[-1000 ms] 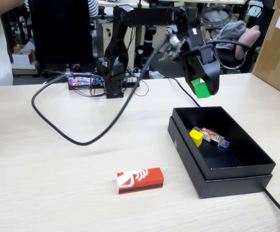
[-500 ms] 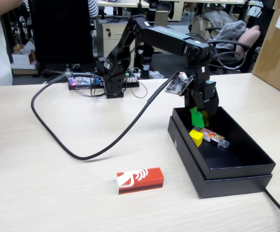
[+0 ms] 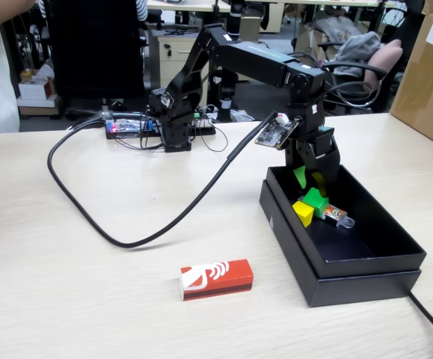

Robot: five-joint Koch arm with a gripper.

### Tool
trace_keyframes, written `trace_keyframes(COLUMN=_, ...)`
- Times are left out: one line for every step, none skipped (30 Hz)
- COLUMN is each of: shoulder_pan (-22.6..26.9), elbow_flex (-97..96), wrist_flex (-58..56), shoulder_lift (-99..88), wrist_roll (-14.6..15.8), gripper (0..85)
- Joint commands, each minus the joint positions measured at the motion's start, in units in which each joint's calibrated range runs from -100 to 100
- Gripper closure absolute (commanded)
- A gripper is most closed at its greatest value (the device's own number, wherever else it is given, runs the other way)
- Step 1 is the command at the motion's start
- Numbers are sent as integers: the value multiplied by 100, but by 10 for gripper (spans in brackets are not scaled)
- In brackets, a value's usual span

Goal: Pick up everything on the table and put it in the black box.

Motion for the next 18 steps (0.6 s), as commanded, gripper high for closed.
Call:
trace_keyframes(shoulder_pan=10, elbow_flex=365, wrist_flex=137, shoulder_lift=-370, wrist_roll=-39, gripper=579)
trace_keyframes(shoulder_pan=5, elbow_flex=383, wrist_flex=137, shoulder_lift=-428, wrist_roll=-39, gripper=579)
trace_keyframes(shoulder_pan=-15, elbow_flex=410, wrist_flex=137, shoulder_lift=-508, wrist_roll=-39, gripper=579)
trace_keyframes(shoulder_pan=-44, elbow_flex=419, wrist_flex=137, shoulder_lift=-600, wrist_roll=-39, gripper=579)
trace_keyframes(shoulder_pan=-88, elbow_flex=428, wrist_flex=137, shoulder_lift=-749, wrist_roll=-39, gripper=579)
trace_keyframes(shoulder_pan=-156, elbow_flex=437, wrist_flex=137, shoulder_lift=-932, wrist_roll=-39, gripper=579)
trace_keyframes(shoulder_pan=-259, elbow_flex=455, wrist_flex=137, shoulder_lift=-1185, wrist_roll=-39, gripper=577)
trace_keyframes(shoulder_pan=-317, elbow_flex=464, wrist_flex=137, shoulder_lift=-1334, wrist_roll=-34, gripper=577)
trace_keyframes(shoulder_pan=-435, elbow_flex=483, wrist_flex=137, shoulder_lift=-1655, wrist_roll=-20, gripper=577)
trace_keyframes(shoulder_pan=-615, elbow_flex=455, wrist_flex=137, shoulder_lift=-2091, wrist_roll=-20, gripper=577)
trace_keyframes(shoulder_pan=-684, elbow_flex=437, wrist_flex=137, shoulder_lift=-2195, wrist_roll=-24, gripper=577)
trace_keyframes(shoulder_pan=-855, elbow_flex=356, wrist_flex=137, shoulder_lift=-2424, wrist_roll=-59, gripper=577)
trace_keyframes(shoulder_pan=-957, elbow_flex=283, wrist_flex=137, shoulder_lift=-2493, wrist_roll=-98, gripper=575)
trace_keyframes(shoulder_pan=-1045, elbow_flex=201, wrist_flex=137, shoulder_lift=-2539, wrist_roll=-142, gripper=540)
trace_keyframes(shoulder_pan=-1148, elbow_flex=111, wrist_flex=137, shoulder_lift=-2562, wrist_roll=-181, gripper=517)
trace_keyframes(shoulder_pan=-1260, elbow_flex=38, wrist_flex=137, shoulder_lift=-2562, wrist_roll=-220, gripper=505)
trace_keyframes(shoulder_pan=-1358, elbow_flex=-52, wrist_flex=145, shoulder_lift=-2562, wrist_roll=-254, gripper=489)
trace_keyframes(shoulder_pan=-1446, elbow_flex=-170, wrist_flex=145, shoulder_lift=-2562, wrist_roll=-293, gripper=475)
